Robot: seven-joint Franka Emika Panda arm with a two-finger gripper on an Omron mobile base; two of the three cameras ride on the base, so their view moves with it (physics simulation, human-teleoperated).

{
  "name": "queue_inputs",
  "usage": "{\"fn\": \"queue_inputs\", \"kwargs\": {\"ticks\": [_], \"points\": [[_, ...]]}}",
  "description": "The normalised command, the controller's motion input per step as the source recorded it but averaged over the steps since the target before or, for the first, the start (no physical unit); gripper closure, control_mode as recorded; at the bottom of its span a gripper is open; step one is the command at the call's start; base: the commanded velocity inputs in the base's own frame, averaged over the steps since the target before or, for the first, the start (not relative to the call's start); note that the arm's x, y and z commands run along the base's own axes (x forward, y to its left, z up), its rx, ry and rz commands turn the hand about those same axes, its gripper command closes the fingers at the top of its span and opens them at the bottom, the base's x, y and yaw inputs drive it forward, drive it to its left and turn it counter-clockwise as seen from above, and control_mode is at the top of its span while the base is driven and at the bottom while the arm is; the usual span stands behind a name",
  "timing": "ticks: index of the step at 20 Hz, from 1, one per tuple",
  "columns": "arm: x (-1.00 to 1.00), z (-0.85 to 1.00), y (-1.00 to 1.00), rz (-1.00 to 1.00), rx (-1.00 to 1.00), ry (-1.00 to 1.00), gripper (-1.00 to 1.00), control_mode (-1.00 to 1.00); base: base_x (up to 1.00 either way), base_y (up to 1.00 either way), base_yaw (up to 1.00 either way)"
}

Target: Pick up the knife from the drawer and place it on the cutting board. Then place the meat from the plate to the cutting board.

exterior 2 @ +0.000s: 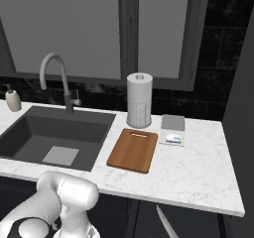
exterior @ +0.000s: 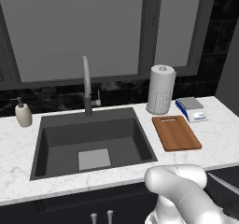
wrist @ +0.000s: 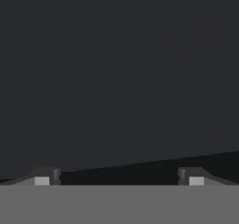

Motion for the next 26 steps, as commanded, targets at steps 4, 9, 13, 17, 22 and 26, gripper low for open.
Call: {"fn": "queue_inputs", "kwargs": {"ticks": [4,9,13,17,22,26], "points": [[0.19,0.7,0.0,0.0,0.08,-0.14,-1.0,-1.0,0.0,0.0,0.0],[-0.02,0.27,0.0,0.0,0.04,-0.19,-1.0,-1.0,0.0,0.0,0.0],[0.0,0.11,0.0,0.0,0.0,-0.18,-1.0,-1.0,0.0,0.0,0.0],[0.02,0.09,0.0,0.0,0.0,-0.12,-1.0,-1.0,0.0,0.0,0.0],[0.16,0.37,0.0,0.0,0.01,-0.07,-1.0,-1.0,0.0,0.0,0.0],[0.41,0.46,0.0,0.0,0.0,-0.08,-1.0,-1.0,0.0,0.0,0.0]]}}
